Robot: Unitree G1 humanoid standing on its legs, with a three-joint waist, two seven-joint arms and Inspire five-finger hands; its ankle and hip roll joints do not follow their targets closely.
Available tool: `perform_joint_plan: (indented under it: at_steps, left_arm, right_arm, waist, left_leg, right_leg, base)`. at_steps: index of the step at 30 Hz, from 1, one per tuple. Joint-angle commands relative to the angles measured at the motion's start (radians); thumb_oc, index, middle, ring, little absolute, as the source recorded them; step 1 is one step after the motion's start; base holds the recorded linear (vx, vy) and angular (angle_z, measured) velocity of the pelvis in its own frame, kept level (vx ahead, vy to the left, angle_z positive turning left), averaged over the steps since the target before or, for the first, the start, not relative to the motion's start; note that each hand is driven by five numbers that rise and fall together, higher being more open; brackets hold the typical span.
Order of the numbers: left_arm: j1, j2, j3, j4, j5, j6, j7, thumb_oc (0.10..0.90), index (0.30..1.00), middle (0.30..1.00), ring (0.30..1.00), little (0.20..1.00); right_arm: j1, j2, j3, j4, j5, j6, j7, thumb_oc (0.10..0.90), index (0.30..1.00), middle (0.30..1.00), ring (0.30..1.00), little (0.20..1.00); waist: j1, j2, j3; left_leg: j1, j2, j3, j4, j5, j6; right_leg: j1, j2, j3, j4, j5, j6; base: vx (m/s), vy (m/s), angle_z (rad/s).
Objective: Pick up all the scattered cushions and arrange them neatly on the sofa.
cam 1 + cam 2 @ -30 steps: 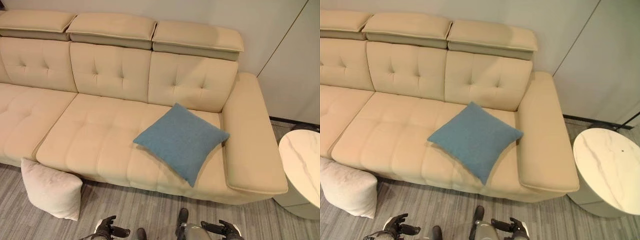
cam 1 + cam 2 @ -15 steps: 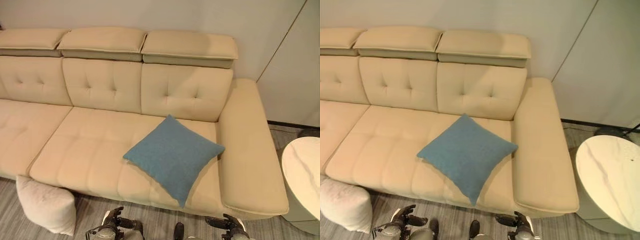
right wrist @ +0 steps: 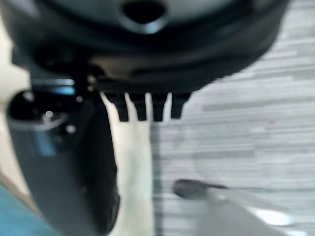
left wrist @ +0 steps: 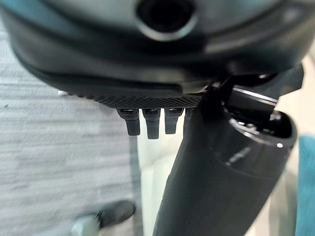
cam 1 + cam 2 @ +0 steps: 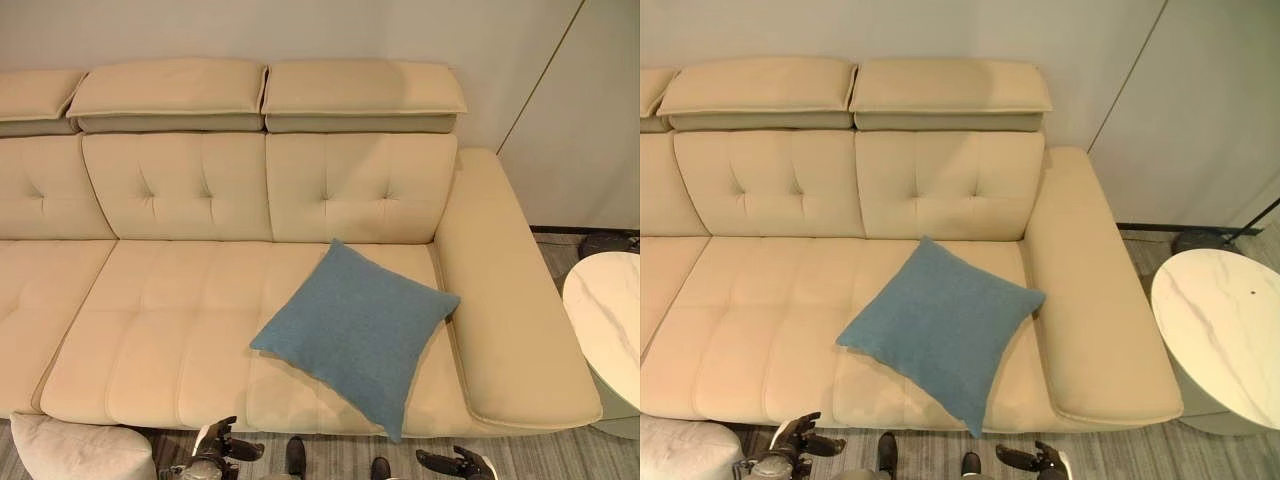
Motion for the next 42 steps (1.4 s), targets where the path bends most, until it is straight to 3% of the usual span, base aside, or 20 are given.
perform_joint_plan:
  at_steps: [1,8,12,17,24,30,42]
  left_arm:
    - [-0.024,0.067,0.057,-0.024,-0.002,-0.065,0.064,0.8,0.9,0.9,0.9,0.9]
    - [0.034,0.165,0.183,-0.239,0.02,-0.097,0.157,0.8,0.9,0.9,0.9,0.9]
    - [0.06,0.179,0.269,-0.423,-0.019,-0.121,0.218,0.8,0.9,0.9,0.9,0.9]
    - [0.007,0.187,0.3,-0.569,-0.073,-0.15,0.257,0.8,0.9,0.9,0.9,0.9]
    - [-0.239,0.246,0.201,-0.616,-0.062,-0.174,0.321,0.8,0.9,0.9,0.9,0.9]
    - [-0.393,0.303,0.129,-0.584,-0.045,-0.167,0.339,0.8,0.9,0.9,0.9,0.9]
    - [-0.561,0.325,0.031,-0.495,-0.078,-0.165,0.322,0.8,0.9,0.9,0.9,0.9]
  right_arm:
    - [-0.008,-0.107,-0.021,-0.089,-0.002,-0.054,-0.069,0.8,0.9,0.9,0.9,0.9]
    - [0.085,-0.177,-0.153,-0.406,-0.039,-0.088,-0.123,0.8,0.9,0.9,0.9,0.9]
    - [0.101,-0.146,-0.235,-0.572,0.043,-0.119,-0.143,0.8,0.9,0.9,0.9,0.9]
    - [0.032,-0.106,-0.22,-0.606,0.167,-0.151,-0.14,0.8,0.9,0.9,0.9,0.9]
    - [-0.153,-0.061,-0.117,-0.622,0.333,-0.213,-0.136,0.8,0.9,0.9,0.9,0.9]
    - [-0.257,-0.016,-0.025,-0.618,0.366,-0.234,-0.131,0.8,0.9,0.9,0.9,0.9]
    - [-0.374,0.049,0.16,-0.605,0.371,-0.222,-0.061,0.8,0.9,0.9,0.9,0.9]
  waist:
    - [0.025,-0.034,-0.025]
    - [0.012,-0.024,-0.031]
    - [0.005,-0.019,-0.032]
    - [0.004,-0.014,-0.005]
    - [-0.003,-0.014,0.079]
    - [-0.009,-0.005,0.12]
    - [-0.012,0.025,0.195]
  left_leg:
    - [0.012,0.017,0.005,0.03,-0.148,-0.02]
    - [0.039,0.009,0.029,0.013,-0.161,-0.011]
    - [0.045,0.004,0.035,0.009,-0.17,-0.008]
    - [0.006,0.0,0.038,0.016,-0.166,-0.004]
    - [-0.178,-0.005,0.046,0.089,-0.153,-0.001]
    - [-0.266,-0.017,0.055,0.122,-0.145,-0.001]
    - [-0.337,-0.028,0.068,0.136,-0.136,0.0]
  right_leg:
    - [-0.051,-0.012,-0.002,0.043,-0.04,0.045]
    - [-0.044,-0.025,0.003,0.037,-0.033,0.061]
    - [-0.046,-0.03,0.009,0.031,-0.03,0.066]
    - [-0.097,-0.035,0.018,0.039,-0.018,0.069]
    - [-0.266,-0.051,0.034,0.068,0.026,0.068]
    - [-0.347,-0.065,0.043,0.081,0.053,0.07]
    - [-0.433,-0.083,0.062,0.098,0.065,0.075]
  base:
    - [0.01,0.047,-0.06]
    - [0.03,0.07,-0.09]
    - [0.03,0.038,-0.09]
    - [-0.07,0.042,-0.12]
    - [-0.12,0.05,-0.12]
    - [-0.01,0.066,-0.1]
    - [0.01,0.053,-0.04]
